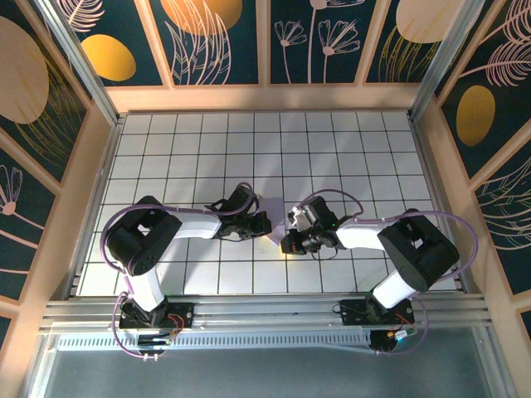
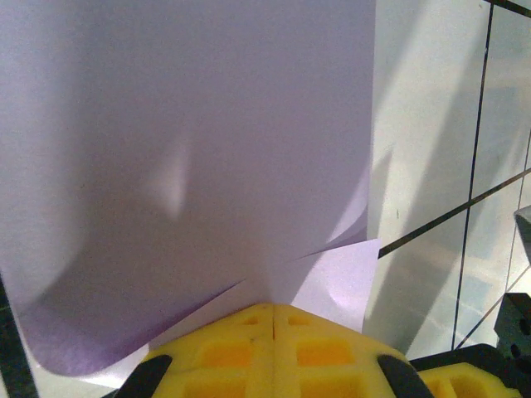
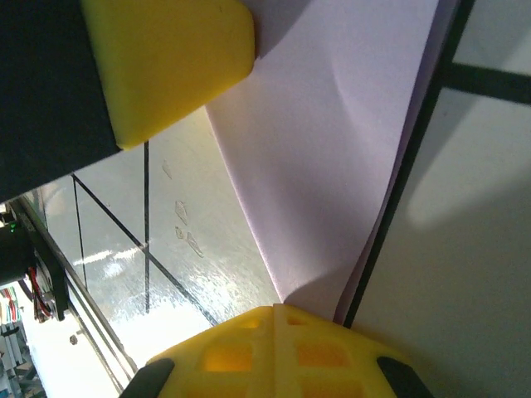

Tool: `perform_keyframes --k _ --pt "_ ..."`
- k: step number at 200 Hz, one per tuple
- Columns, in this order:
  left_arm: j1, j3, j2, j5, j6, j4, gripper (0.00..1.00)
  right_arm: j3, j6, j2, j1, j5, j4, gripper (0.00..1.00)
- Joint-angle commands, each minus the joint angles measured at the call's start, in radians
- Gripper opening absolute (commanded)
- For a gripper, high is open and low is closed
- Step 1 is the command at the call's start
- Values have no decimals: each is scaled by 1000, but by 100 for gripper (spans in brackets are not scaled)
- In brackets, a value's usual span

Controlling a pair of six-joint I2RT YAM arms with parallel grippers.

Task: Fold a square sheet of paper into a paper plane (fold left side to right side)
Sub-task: Third fold the triangle at the center of the table.

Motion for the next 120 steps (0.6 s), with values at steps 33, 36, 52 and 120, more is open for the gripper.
perform_keyframes --k 33,36,52,120 --pt "-3 -12 48 -72 -2 -105 2 -23 10 16 12 21 -30 0" --pt "-2 -12 49 -73 -1 -105 2 -24 10 15 13 24 -35 0" --pt "-3 -13 49 -75 -4 -107 2 -31 4 8 13 41 -62 0" --pt "-3 0 54 -82 2 -119 2 -18 -24 -111 11 87 -201 0"
